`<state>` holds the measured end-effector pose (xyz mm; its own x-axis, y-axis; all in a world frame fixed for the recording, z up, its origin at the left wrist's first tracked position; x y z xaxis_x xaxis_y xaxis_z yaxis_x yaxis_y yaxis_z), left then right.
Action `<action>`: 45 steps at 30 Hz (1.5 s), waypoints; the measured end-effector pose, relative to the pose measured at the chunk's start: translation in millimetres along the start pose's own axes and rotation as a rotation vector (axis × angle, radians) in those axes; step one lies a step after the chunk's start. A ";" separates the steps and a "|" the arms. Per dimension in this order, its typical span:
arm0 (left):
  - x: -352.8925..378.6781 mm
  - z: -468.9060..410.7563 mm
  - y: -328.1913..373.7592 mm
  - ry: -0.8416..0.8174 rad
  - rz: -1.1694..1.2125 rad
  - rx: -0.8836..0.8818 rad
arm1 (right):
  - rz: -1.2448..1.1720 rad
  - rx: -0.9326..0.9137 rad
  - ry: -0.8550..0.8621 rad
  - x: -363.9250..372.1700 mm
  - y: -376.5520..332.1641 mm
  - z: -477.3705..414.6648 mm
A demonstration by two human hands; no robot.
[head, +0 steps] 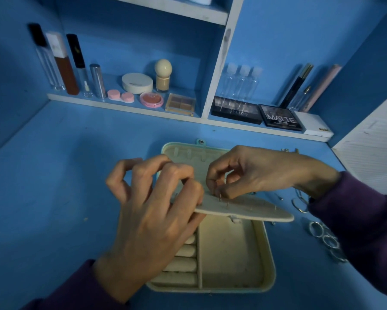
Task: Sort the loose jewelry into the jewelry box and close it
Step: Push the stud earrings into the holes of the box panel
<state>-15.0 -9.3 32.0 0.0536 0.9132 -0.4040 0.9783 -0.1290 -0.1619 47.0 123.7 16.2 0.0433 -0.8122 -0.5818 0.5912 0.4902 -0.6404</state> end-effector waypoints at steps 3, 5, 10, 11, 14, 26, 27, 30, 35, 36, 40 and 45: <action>0.4 0.2 0.3 -0.001 -0.011 0.003 | -0.048 -0.005 -0.038 -0.6 -0.4 -0.2; 0.5 0.0 0.2 -0.001 -0.015 0.005 | -0.091 -0.005 -0.062 -1.5 0.0 0.3; 0.1 0.1 -1.6 0.004 -0.022 -0.004 | -0.077 -0.021 -0.064 0.0 0.4 -1.9; 0.0 0.4 -1.5 0.005 -0.021 -0.006 | -0.075 -0.022 -0.062 0.3 0.5 -2.6; 0.2 0.6 -1.0 0.000 -0.018 -0.004 | -0.067 -0.012 -0.060 -0.1 1.6 -3.7; 5.6 -7.3 -6.9 -0.062 -0.039 -0.011 | -0.116 0.008 -0.028 -3.5 2.9 -0.6; 7.1 -8.4 -8.3 -0.088 -0.037 -0.009 | -0.115 0.011 -0.037 -3.8 3.5 -1.5; 10.7 -12.0 -10.9 -0.160 -0.018 -0.002 | -0.125 0.033 -0.057 -6.5 6.9 -3.7; 17.8 -18.7 -18.9 -0.217 0.039 -0.074 | -0.335 0.048 0.001 -16.4 17.5 -6.5; 20.5 -19.8 -21.5 -0.228 0.059 -0.095 | -0.436 0.085 0.066 -21.7 22.6 -5.8; 36.8 -21.5 -32.7 -0.281 0.145 -0.221 | -0.903 0.248 0.273 -32.6 51.9 4.6; 60.7 -11.6 -49.4 -0.335 0.359 -0.425 | -1.235 0.198 0.318 -23.4 77.3 7.1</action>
<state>-57.7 57.0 25.9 0.3936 0.6628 -0.6370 0.9088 -0.1763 0.3781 97.4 178.4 -16.2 -0.7911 -0.5675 0.2284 0.2120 -0.6045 -0.7679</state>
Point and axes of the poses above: each hand's wrist, its own z-axis away from the middle knuckle, its own x-axis out of the palm, y = z × x, the point moved 7 cm from there along -z, towards the middle knuckle, and after that the axes turned 12 degrees about x, right-handed, at the moved point
